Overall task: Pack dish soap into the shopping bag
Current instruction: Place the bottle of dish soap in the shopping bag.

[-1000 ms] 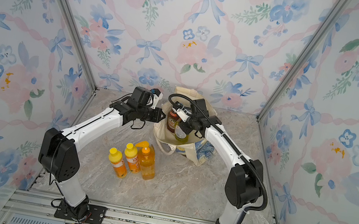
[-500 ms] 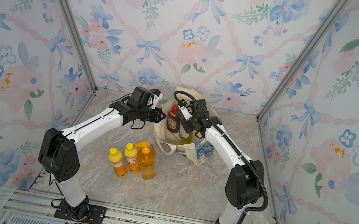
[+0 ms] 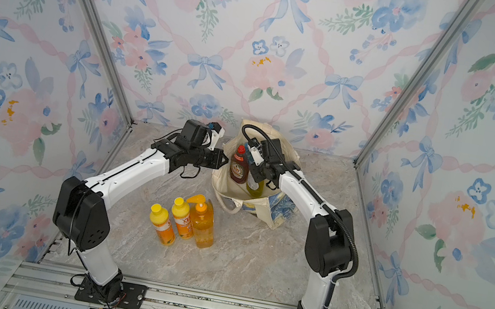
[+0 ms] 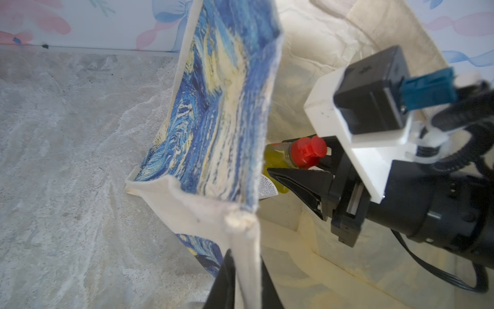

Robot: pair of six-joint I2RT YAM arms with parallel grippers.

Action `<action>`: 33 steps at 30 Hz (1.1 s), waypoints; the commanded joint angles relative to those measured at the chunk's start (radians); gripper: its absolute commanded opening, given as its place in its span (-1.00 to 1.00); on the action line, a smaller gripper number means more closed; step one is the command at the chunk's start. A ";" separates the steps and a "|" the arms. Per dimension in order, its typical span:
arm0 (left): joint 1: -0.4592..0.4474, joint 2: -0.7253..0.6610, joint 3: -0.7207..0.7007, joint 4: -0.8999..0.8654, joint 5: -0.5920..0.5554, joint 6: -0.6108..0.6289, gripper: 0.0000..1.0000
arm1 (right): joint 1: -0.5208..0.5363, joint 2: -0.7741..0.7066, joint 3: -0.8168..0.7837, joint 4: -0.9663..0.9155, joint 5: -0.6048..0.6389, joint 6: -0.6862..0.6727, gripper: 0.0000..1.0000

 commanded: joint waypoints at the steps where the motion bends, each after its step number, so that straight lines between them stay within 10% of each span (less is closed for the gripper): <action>1: 0.001 0.013 0.017 -0.006 0.018 0.014 -0.72 | -0.017 0.004 0.032 0.110 -0.046 0.040 -1.00; 17: 0.002 0.017 0.020 -0.006 0.027 0.010 -0.67 | 0.047 0.065 0.139 -0.046 0.163 0.167 -0.99; 33: 0.001 0.016 0.020 -0.007 0.030 0.010 -0.65 | 0.062 0.008 0.068 0.004 0.065 0.135 -0.16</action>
